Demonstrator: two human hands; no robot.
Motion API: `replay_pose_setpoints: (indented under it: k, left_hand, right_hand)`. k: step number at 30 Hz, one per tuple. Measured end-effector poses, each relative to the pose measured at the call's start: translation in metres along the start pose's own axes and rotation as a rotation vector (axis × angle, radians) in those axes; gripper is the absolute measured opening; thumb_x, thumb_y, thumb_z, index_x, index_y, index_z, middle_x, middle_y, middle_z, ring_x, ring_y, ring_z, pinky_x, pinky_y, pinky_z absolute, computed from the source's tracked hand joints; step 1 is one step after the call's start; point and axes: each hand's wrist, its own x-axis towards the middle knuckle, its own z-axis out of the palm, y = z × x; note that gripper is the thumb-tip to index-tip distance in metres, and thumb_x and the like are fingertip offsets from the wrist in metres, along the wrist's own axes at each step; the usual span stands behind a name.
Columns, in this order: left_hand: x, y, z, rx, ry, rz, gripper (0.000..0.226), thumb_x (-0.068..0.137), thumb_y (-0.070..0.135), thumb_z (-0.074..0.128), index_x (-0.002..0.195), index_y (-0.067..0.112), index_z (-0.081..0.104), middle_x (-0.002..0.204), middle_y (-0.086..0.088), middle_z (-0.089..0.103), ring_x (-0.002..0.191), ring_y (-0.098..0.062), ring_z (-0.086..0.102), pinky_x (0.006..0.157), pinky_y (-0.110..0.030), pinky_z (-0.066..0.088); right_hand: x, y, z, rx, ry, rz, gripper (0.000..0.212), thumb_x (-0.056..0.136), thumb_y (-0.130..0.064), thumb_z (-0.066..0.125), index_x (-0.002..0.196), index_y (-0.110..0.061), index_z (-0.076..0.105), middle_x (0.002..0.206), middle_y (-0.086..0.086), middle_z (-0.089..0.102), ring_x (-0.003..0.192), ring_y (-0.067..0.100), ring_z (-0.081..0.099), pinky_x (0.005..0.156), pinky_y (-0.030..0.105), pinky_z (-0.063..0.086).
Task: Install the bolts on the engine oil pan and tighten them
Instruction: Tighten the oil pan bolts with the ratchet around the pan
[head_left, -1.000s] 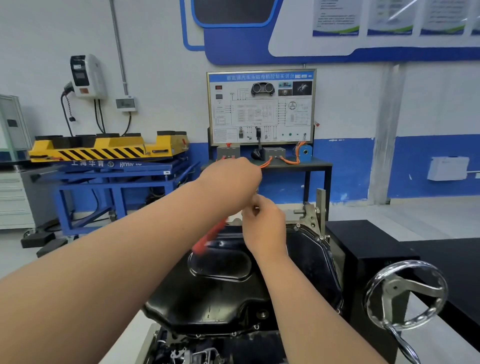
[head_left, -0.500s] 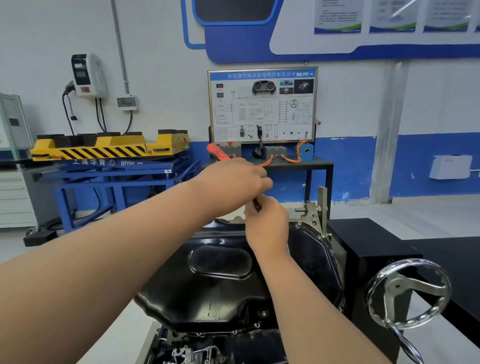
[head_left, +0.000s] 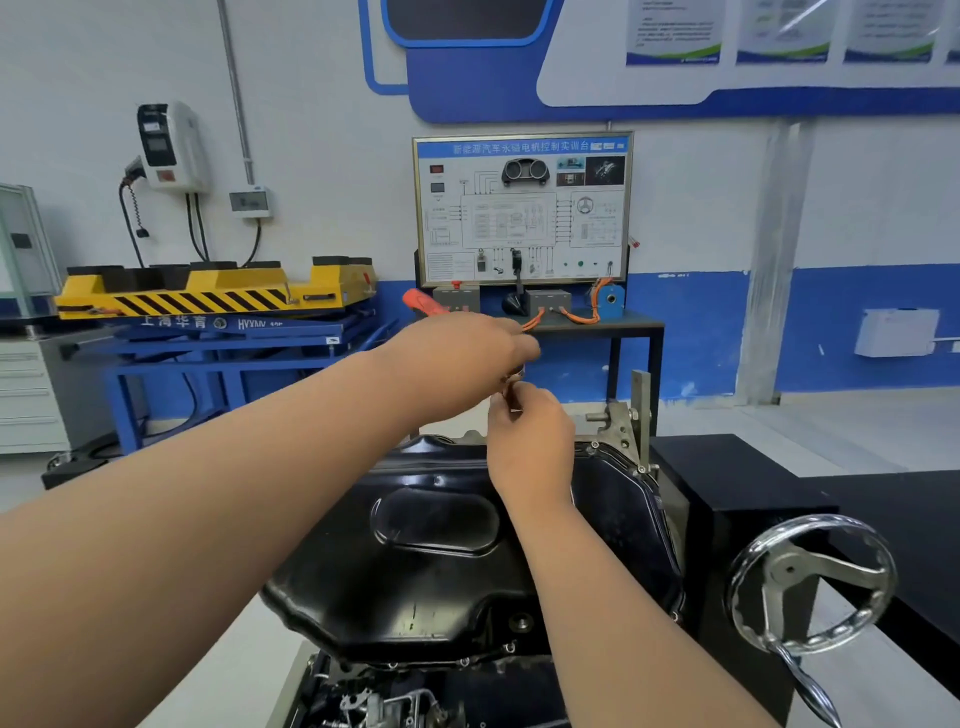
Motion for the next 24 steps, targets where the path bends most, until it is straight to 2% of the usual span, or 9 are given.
replay_pose_setpoints:
  k: [3,6,10,13,15,17,18,21,24]
  left_hand:
    - [-0.003,-0.001,0.002,-0.069,0.027,-0.155,0.025,0.093,0.041,0.049,0.11,0.023,0.055,0.103,0.001,0.058,0.09,-0.02,0.056,0.066,-0.033,0.042]
    - [-0.004,0.008,0.005,-0.06,0.048,-0.283,0.04,0.088,0.058,0.047,0.092,0.019,0.056,0.077,0.001,0.052,0.065,-0.015,0.048,0.051,-0.027,0.032]
    - [-0.005,0.02,0.013,-0.378,0.031,-0.423,0.062,0.083,0.073,0.038,0.075,0.015,0.056,0.066,0.0,0.054,0.061,-0.016,0.052,0.048,-0.027,0.032]
    - [-0.011,0.02,0.027,-0.888,0.201,-0.541,0.051,0.093,0.059,0.035,0.083,0.017,0.061,0.076,0.001,0.063,0.068,-0.016,0.057,0.057,-0.031,0.041]
    - [-0.018,0.021,0.049,-0.97,0.24,-0.602,0.026,0.093,0.04,0.048,0.106,0.023,0.063,0.099,0.005,0.065,0.09,-0.015,0.059,0.077,-0.032,0.047]
    - [-0.022,0.025,0.07,-1.025,0.208,-0.551,0.037,0.086,0.02,0.057,0.122,0.029,0.058,0.116,0.008,0.06,0.11,-0.011,0.054,0.099,-0.031,0.042]
    - [-0.023,0.028,0.077,-1.1,0.225,-0.518,0.044,0.083,0.012,0.057,0.123,0.03,0.058,0.118,0.012,0.06,0.114,-0.006,0.052,0.103,-0.027,0.039]
    - [-0.014,0.035,0.085,-1.296,0.328,-0.505,0.042,0.085,0.006,0.055,0.115,0.035,0.061,0.109,0.024,0.062,0.106,0.006,0.054,0.093,-0.013,0.041]
    - [-0.002,0.038,0.09,-1.194,0.281,-0.536,0.027,0.086,0.012,0.058,0.108,0.028,0.059,0.098,0.014,0.064,0.095,-0.004,0.061,0.077,-0.013,0.044]
  right_hand:
    - [0.0,0.001,0.0,-0.028,0.021,0.002,0.02,0.092,-0.017,0.054,0.073,-0.021,0.051,0.075,-0.002,0.054,0.061,0.006,0.043,0.05,0.014,0.026]
    - [0.0,0.002,0.002,-0.013,0.004,0.027,0.015,0.092,-0.017,0.054,0.078,-0.016,0.062,0.081,0.001,0.059,0.068,0.012,0.05,0.055,0.022,0.037]
    - [0.006,0.006,0.002,-0.066,-0.06,0.106,0.029,0.092,-0.01,0.047,0.067,-0.025,0.044,0.074,-0.001,0.053,0.064,0.013,0.048,0.046,0.015,0.028]
    - [0.008,0.008,0.0,-0.113,-0.013,0.03,0.026,0.093,-0.017,0.052,0.068,-0.021,0.048,0.074,0.002,0.054,0.067,0.015,0.051,0.049,0.02,0.029]
    - [0.008,0.011,0.001,-0.095,-0.027,-0.001,0.024,0.094,-0.024,0.053,0.07,-0.021,0.052,0.076,0.004,0.056,0.069,0.018,0.054,0.053,0.023,0.033]
    - [0.01,0.014,0.003,-0.122,-0.037,-0.012,0.021,0.093,-0.026,0.053,0.073,-0.021,0.058,0.077,0.003,0.056,0.068,0.015,0.053,0.054,0.021,0.032]
    - [0.011,0.015,0.004,-0.127,-0.023,-0.014,0.023,0.093,-0.027,0.054,0.07,-0.024,0.056,0.076,0.001,0.054,0.064,0.011,0.051,0.051,0.018,0.029]
    - [0.016,0.016,0.002,-0.065,-0.025,0.001,0.039,0.092,-0.03,0.057,0.055,-0.032,0.043,0.065,-0.004,0.053,0.056,0.006,0.045,0.043,0.014,0.027]
    - [0.029,0.008,-0.011,-0.062,-0.268,0.1,0.05,0.089,-0.039,0.06,0.043,-0.028,0.045,0.044,-0.008,0.045,0.051,0.01,0.045,0.041,0.014,0.03]
